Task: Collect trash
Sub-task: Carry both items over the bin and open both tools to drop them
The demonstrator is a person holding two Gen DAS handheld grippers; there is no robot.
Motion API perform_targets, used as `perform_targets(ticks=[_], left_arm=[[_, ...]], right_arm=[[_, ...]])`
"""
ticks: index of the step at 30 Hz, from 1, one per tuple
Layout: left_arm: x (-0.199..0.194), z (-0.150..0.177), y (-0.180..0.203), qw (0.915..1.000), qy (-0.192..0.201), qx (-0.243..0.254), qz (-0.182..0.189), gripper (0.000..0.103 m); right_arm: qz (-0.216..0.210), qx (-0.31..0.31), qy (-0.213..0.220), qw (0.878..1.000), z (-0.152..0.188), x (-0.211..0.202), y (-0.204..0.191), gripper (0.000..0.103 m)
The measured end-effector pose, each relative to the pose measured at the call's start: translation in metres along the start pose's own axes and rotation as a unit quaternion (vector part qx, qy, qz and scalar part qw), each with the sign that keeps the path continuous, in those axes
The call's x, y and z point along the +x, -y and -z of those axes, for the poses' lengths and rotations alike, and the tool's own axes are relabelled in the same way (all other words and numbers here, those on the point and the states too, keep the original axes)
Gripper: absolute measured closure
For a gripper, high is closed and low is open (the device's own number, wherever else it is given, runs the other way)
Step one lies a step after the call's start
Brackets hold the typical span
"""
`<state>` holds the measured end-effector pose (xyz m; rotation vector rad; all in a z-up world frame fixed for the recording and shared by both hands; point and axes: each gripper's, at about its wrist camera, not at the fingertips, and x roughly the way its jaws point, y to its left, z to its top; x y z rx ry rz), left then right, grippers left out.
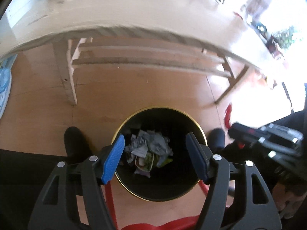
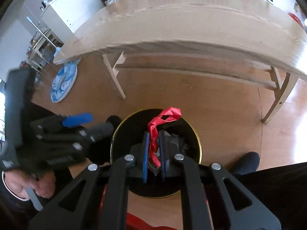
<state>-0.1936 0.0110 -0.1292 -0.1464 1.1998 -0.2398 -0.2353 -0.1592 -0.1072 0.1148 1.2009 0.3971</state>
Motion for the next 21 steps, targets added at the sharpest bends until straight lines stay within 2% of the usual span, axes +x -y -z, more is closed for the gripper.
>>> perform_targets(ticks=[5,13,15,16,17,21], left_arm=[[-0.010,-0.007,-0.008,0.9992,0.021,-0.032,0.012,0.038],[-0.013,-0.009,-0.015,0.9979,0.028,-0.055,0.021,0.038],[-0.011,-0.008,-0.014,0.9981,0.026,-0.051,0.020,0.038],[-0.011,-0.008,-0.013,0.9983,0.026,-0.049,0.017,0.038],[-0.010,-0.007,-0.014,0.9985,0.026,-0.047,0.015,0.038],[-0.012,-0.005,-0.011,0.9988,0.019,-0.043,0.009,0.035]], right_arm=[[-0.002,-0.003,-0.018,1.000,0.002,0.009,-0.002,0.093],[0.001,0.001,-0.032,0.999,0.002,0.015,0.000,0.091],[0.001,0.003,-0.029,1.000,0.002,0.014,0.001,0.070],[0.004,0.003,-0.023,1.000,0.002,0.012,0.001,0.043],[0.007,0.002,-0.014,1.000,0.002,0.009,0.000,0.032],[-0.002,0.007,-0.006,1.000,0.001,0.001,0.003,0.032]])
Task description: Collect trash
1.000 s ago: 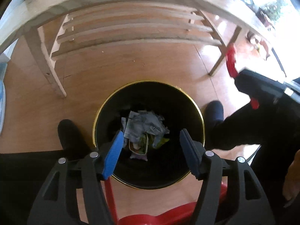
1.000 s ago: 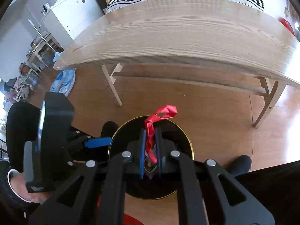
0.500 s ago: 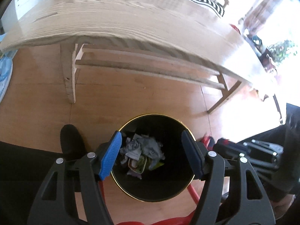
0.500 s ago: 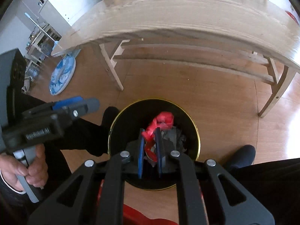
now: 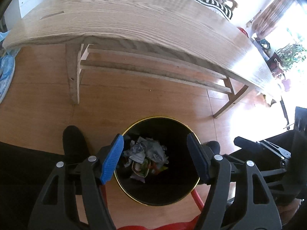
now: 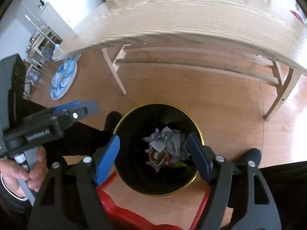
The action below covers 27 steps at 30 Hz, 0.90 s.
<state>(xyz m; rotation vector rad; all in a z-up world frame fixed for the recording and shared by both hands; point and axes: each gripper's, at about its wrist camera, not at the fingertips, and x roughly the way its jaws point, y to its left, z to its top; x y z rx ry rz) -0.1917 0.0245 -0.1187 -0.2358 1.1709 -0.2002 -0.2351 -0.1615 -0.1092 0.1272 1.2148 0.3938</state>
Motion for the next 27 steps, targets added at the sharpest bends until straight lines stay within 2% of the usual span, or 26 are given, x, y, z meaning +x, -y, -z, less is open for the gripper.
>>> perform_targets(ticks=[10,15,18,20,22,27], left_arm=[[-0.024,0.004,0.014,0.9997,0.016,0.016,0.001,0.032],[-0.031,0.007,0.006,0.9998,0.017,0.007,0.003,0.031],[-0.041,0.008,0.001,0.9997,0.021,-0.003,0.008,0.031],[-0.052,0.009,0.000,0.9995,0.031,-0.002,0.007,0.028],[-0.064,0.007,-0.001,0.9990,0.045,-0.003,0.006,0.018],[-0.086,0.006,0.001,0.9979,0.063,0.005,0.009,0.014]], right_arm=[[-0.025,0.043,0.023,0.998,-0.010,-0.015,0.017,0.031],[-0.011,0.042,0.022,0.999,-0.011,-0.015,0.015,0.031],[-0.003,0.036,0.035,0.999,-0.011,-0.021,0.008,0.026],[0.001,0.033,0.046,0.998,-0.008,-0.029,0.002,0.020],[-0.006,0.034,0.059,0.998,-0.006,-0.039,-0.002,0.017],[0.003,0.037,0.102,0.994,0.000,-0.072,-0.002,0.012]])
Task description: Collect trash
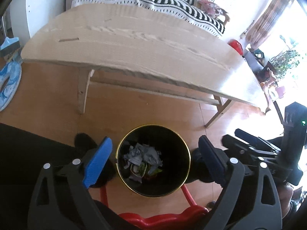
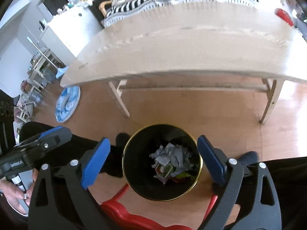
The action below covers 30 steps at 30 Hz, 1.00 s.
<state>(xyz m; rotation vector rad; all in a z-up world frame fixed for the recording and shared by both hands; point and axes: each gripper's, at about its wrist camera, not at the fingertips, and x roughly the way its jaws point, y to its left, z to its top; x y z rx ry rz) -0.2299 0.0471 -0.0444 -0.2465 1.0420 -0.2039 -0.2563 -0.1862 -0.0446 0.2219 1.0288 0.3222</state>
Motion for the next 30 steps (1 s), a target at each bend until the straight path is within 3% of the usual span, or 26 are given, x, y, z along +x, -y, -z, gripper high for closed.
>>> perform_targets(ticks=[12,18,23,27,30], left_arm=[[-0.012,-0.015,0.000,0.9998,0.011,-0.003,-0.015,0.014],[-0.006,-0.047,0.002,0.9997,0.019,0.005,-0.012,0.014],[-0.006,-0.103,0.001,0.9976,0.054,0.033,-0.029,0.010],[0.015,-0.169,0.010,0.9924,0.078,0.071,-0.064,0.009],[0.029,-0.215,0.022,0.9891,0.104,0.081,-0.066,0.007]], right_arm=[[0.002,0.012,0.012,1.000,-0.010,-0.006,0.009,0.012],[0.005,0.025,0.021,0.999,-0.039,-0.003,0.029,0.012],[0.009,0.027,0.043,0.999,-0.091,-0.002,0.041,0.009],[0.035,-0.011,0.072,0.997,-0.153,0.006,0.037,0.009],[0.068,-0.025,0.104,0.992,-0.204,0.014,0.038,0.007]])
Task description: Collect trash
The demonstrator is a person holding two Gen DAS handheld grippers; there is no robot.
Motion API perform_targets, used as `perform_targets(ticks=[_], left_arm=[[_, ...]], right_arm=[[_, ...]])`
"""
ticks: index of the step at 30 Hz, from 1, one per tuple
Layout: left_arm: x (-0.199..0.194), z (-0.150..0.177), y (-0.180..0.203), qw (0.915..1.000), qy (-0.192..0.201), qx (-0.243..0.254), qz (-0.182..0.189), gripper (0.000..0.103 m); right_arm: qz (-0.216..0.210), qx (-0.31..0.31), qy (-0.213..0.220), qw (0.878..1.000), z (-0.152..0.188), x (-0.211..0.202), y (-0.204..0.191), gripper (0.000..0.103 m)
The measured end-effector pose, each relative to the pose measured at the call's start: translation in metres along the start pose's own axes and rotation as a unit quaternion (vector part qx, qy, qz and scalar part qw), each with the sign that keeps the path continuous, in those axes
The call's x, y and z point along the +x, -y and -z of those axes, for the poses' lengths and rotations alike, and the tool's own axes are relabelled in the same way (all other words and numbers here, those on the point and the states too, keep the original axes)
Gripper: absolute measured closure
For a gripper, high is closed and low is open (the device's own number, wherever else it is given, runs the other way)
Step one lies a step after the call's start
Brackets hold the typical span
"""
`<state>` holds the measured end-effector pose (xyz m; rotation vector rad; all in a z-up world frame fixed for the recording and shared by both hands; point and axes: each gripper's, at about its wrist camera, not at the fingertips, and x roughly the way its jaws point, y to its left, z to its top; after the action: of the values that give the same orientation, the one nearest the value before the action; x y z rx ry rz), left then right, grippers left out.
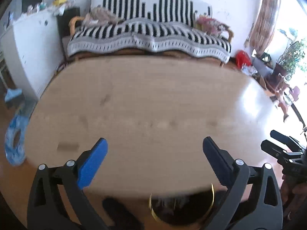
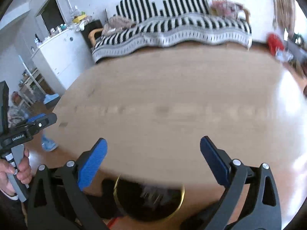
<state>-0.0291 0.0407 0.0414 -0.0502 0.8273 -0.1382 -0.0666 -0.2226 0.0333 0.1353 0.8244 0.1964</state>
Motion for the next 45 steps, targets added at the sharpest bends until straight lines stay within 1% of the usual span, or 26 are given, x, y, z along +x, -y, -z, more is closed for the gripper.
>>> perform_targets(ticks=[1,5,7,9,11,14,17,20,22,25,31,45], left_arm=[[0.009,-0.016,0.004,0.9999,0.010,0.004,-0.004,0.007],[0.036,-0.055,0.018,0.9985,0.047,0.017,-0.023,0.007],[0.047,-0.065,0.023,0.9971,0.063,0.026,-0.032,0.007],[0.055,-0.066,0.024,0.9956,0.080,0.031,-0.038,0.007],[0.062,-0.063,0.025,0.9945,0.090,0.030,-0.044,0.007],[0.074,-0.059,0.026,0.9958,0.072,0.039,-0.041,0.007],[0.078,-0.056,0.024,0.9958,0.072,0.036,-0.044,0.007],[0.078,-0.055,0.021,0.9958,0.071,0.032,-0.048,0.007],[0.080,-0.056,0.016,0.9968,0.065,0.021,-0.041,0.007],[0.082,-0.056,0.013,0.9972,0.061,0.009,-0.041,0.007],[0.084,-0.057,0.011,0.9970,0.062,0.003,-0.046,0.007],[0.088,-0.055,0.016,0.9971,0.060,0.011,-0.047,0.007]], right_arm=[[0.008,-0.003,0.008,1.000,-0.013,0.006,0.002,0.007],[0.047,-0.017,0.036,0.998,-0.062,0.035,0.007,0.007],[0.065,-0.019,0.047,0.997,-0.075,0.046,0.014,0.007],[0.074,-0.013,0.054,0.996,-0.081,0.058,0.023,0.007],[0.079,-0.003,0.050,0.996,-0.084,0.068,0.032,0.007],[0.083,-0.002,0.042,0.996,-0.085,0.077,0.037,0.007],[0.091,-0.004,0.047,0.995,-0.086,0.078,0.039,0.007],[0.085,-0.003,0.043,0.995,-0.084,0.079,0.039,0.007],[0.087,-0.004,0.042,0.995,-0.082,0.080,0.039,0.007],[0.088,-0.004,0.043,0.995,-0.077,0.076,0.038,0.007],[0.087,-0.003,0.044,0.995,-0.073,0.075,0.036,0.007],[0.087,-0.007,0.043,0.995,-0.072,0.075,0.033,0.007]])
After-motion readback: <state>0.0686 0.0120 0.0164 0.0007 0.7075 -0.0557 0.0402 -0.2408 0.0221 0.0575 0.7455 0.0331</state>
